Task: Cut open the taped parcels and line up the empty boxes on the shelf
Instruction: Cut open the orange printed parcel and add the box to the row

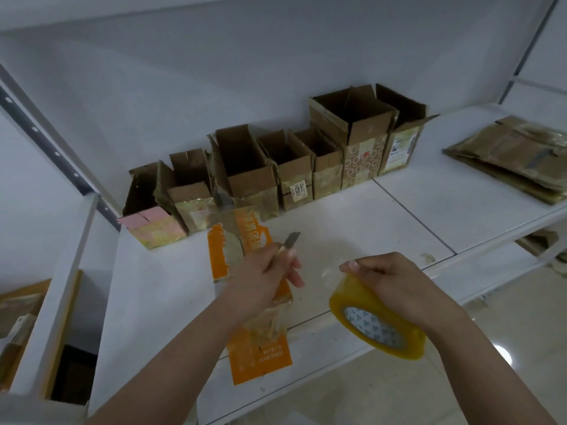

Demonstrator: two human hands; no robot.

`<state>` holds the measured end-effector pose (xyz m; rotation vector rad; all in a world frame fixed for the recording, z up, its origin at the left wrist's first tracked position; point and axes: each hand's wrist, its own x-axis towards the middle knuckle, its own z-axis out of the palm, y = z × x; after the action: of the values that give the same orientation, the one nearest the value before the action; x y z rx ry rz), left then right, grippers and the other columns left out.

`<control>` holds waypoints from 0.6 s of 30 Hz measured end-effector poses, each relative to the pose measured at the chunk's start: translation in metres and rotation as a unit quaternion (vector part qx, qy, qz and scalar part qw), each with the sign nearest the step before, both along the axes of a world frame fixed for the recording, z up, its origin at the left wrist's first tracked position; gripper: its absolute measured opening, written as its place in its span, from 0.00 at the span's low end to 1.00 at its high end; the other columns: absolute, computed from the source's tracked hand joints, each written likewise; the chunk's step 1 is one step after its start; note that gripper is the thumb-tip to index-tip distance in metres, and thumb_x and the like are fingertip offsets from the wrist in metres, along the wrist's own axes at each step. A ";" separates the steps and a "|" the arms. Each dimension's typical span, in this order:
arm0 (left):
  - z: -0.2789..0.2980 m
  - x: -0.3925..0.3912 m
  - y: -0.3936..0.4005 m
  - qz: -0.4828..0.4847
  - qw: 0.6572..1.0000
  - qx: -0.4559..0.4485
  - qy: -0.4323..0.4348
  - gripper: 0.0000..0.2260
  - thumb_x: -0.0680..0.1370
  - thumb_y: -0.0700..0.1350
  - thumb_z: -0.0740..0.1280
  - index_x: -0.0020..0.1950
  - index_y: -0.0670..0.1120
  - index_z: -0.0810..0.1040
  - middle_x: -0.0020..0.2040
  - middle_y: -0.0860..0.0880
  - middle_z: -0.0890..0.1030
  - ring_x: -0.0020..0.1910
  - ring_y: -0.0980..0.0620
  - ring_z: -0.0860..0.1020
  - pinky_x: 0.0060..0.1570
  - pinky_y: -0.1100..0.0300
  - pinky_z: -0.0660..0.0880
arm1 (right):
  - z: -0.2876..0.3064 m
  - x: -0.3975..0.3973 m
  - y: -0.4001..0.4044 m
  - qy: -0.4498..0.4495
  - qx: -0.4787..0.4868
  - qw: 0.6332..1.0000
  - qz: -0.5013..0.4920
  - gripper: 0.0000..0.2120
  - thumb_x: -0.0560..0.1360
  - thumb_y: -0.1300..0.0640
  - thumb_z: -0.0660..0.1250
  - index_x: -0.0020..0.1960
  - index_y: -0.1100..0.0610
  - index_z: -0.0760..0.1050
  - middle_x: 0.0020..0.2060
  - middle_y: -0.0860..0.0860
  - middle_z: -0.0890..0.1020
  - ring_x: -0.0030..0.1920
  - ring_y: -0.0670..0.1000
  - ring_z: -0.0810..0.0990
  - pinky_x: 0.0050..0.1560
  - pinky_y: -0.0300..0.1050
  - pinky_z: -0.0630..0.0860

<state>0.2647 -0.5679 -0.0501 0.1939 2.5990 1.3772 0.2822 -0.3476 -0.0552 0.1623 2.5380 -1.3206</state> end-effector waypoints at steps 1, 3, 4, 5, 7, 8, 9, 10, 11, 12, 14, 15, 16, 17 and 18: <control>-0.002 0.002 0.000 0.017 1.000 0.019 0.015 0.18 0.79 0.61 0.57 0.50 0.49 0.78 0.40 0.57 0.84 0.32 0.59 0.78 0.36 0.64 0.75 | 0.001 0.000 -0.003 0.008 0.008 1.000 -0.001 0.13 0.79 0.39 0.60 0.50 0.39 0.83 0.49 0.44 0.84 0.50 0.46 0.80 0.59 0.53 0.77; -0.006 0.006 0.001 0.022 0.999 0.047 0.009 0.25 0.72 0.70 0.62 0.54 0.52 0.78 0.40 0.59 0.83 0.38 0.61 0.81 0.39 0.66 0.78 | 0.004 -0.002 -0.011 0.026 0.037 0.999 0.002 0.13 0.79 0.39 0.59 0.52 0.39 0.82 0.48 0.44 0.84 0.50 0.47 0.80 0.58 0.52 0.76; -0.008 0.008 0.002 0.018 0.998 0.052 0.000 0.26 0.68 0.72 0.66 0.55 0.54 0.78 0.41 0.60 0.83 0.41 0.61 0.81 0.41 0.62 0.80 | 0.005 -0.002 -0.015 0.036 0.057 0.998 0.006 0.14 0.79 0.39 0.59 0.53 0.39 0.82 0.49 0.45 0.84 0.50 0.47 0.80 0.58 0.51 0.76; -0.011 0.008 0.003 0.021 0.998 0.058 -0.009 0.26 0.65 0.71 0.70 0.53 0.55 0.79 0.42 0.60 0.83 0.42 0.60 0.82 0.41 0.58 0.81 | 0.006 -0.003 -0.020 0.046 0.078 0.996 0.014 0.14 0.79 0.38 0.58 0.54 0.38 0.82 0.50 0.44 0.84 0.51 0.48 0.80 0.57 0.50 0.76; -0.013 0.009 0.005 0.051 0.993 0.105 -0.021 0.17 0.66 0.61 0.77 0.46 0.51 0.82 0.39 0.57 0.84 0.37 0.58 0.82 0.37 0.55 0.81 | 0.003 -0.005 -0.027 0.061 0.103 0.992 0.032 0.14 0.79 0.37 0.57 0.55 0.36 0.80 0.52 0.42 0.83 0.54 0.47 0.80 0.57 0.49 0.76; -0.011 0.009 0.007 0.071 0.988 0.137 -0.024 0.12 0.68 0.53 0.78 0.43 0.47 0.82 0.36 0.53 0.84 0.34 0.57 0.81 0.34 0.57 0.79 | 0.002 -0.005 -0.030 0.065 0.107 0.991 0.037 0.15 0.79 0.36 0.57 0.56 0.35 0.79 0.52 0.41 0.83 0.54 0.47 0.80 0.57 0.49 0.77; -0.009 0.009 0.007 0.086 0.983 0.162 -0.027 0.08 0.70 0.47 0.77 0.41 0.44 0.82 0.34 0.50 0.84 0.32 0.56 0.80 0.32 0.59 0.78 | 0.000 -0.006 -0.033 0.066 0.105 0.991 0.039 0.16 0.77 0.33 0.55 0.56 0.34 0.79 0.51 0.40 0.83 0.54 0.46 0.80 0.56 0.48 0.77; -0.008 0.009 0.006 0.094 0.979 0.178 -0.029 0.07 0.71 0.44 0.77 0.40 0.42 0.82 0.34 0.48 0.84 0.31 0.55 0.79 0.31 0.61 0.77 | -0.001 -0.006 -0.035 0.071 0.100 0.992 0.037 0.20 0.74 0.28 0.53 0.55 0.33 0.79 0.49 0.38 0.83 0.52 0.44 0.80 0.54 0.46 0.77; -0.008 0.010 0.006 0.099 0.976 0.191 -0.032 0.06 0.72 0.42 0.76 0.40 0.41 0.81 0.34 0.46 0.84 0.32 0.54 0.79 0.30 0.62 0.76 | -0.003 -0.006 -0.038 0.082 0.095 0.992 0.028 0.24 0.71 0.25 0.50 0.54 0.32 0.79 0.47 0.38 0.83 0.50 0.43 0.81 0.52 0.45 0.77; -0.008 0.010 0.005 0.103 0.974 0.198 -0.035 0.06 0.72 0.42 0.75 0.40 0.41 0.81 0.34 0.46 0.84 0.32 0.53 0.79 0.31 0.62 0.76 | -0.005 -0.006 -0.041 0.096 0.092 0.991 0.015 0.26 0.69 0.24 0.48 0.53 0.31 0.79 0.45 0.38 0.84 0.49 0.43 0.81 0.50 0.44 0.77; -0.008 0.010 0.004 0.109 0.972 0.203 -0.034 0.07 0.73 0.43 0.75 0.38 0.42 0.81 0.34 0.46 0.84 0.33 0.52 0.79 0.34 0.60 0.76 | -0.008 -0.006 -0.049 0.128 0.094 0.987 -0.021 0.21 0.72 0.28 0.51 0.53 0.31 0.79 0.43 0.38 0.84 0.48 0.43 0.81 0.48 0.42 0.76; -0.008 0.010 0.003 0.113 0.973 0.201 -0.030 0.07 0.73 0.44 0.75 0.38 0.42 0.81 0.34 0.46 0.84 0.33 0.51 0.79 0.35 0.61 0.76 | -0.010 -0.006 -0.053 0.144 0.100 0.983 -0.043 0.18 0.74 0.30 0.54 0.53 0.32 0.79 0.43 0.38 0.84 0.48 0.44 0.81 0.47 0.42 0.76; -0.008 0.009 0.003 0.117 0.973 0.200 -0.024 0.07 0.73 0.43 0.75 0.38 0.42 0.81 0.34 0.46 0.84 0.34 0.51 0.80 0.35 0.62 0.76 | -0.012 -0.006 -0.057 0.161 0.107 0.979 -0.062 0.15 0.76 0.32 0.56 0.54 0.32 0.79 0.44 0.38 0.84 0.48 0.44 0.81 0.46 0.42 0.76; -0.008 0.009 0.002 0.122 0.971 0.203 -0.021 0.07 0.73 0.43 0.75 0.38 0.42 0.81 0.34 0.46 0.84 0.34 0.50 0.80 0.35 0.62 0.76 | -0.013 -0.007 -0.061 0.177 0.113 0.975 -0.077 0.14 0.77 0.34 0.57 0.55 0.33 0.79 0.45 0.38 0.84 0.49 0.45 0.82 0.47 0.42 0.76; -0.009 0.009 0.001 0.125 0.970 0.208 -0.019 0.08 0.73 0.43 0.75 0.37 0.42 0.81 0.34 0.45 0.83 0.34 0.49 0.79 0.35 0.62 0.76 | -0.015 -0.007 -0.065 0.191 0.116 0.971 -0.089 0.14 0.77 0.35 0.57 0.56 0.33 0.79 0.46 0.38 0.85 0.50 0.45 0.82 0.47 0.43 0.76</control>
<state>0.2741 -0.5674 -0.0592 -0.1059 2.3335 1.9829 0.2754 -0.4126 -0.0698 0.2010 3.0686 -1.2088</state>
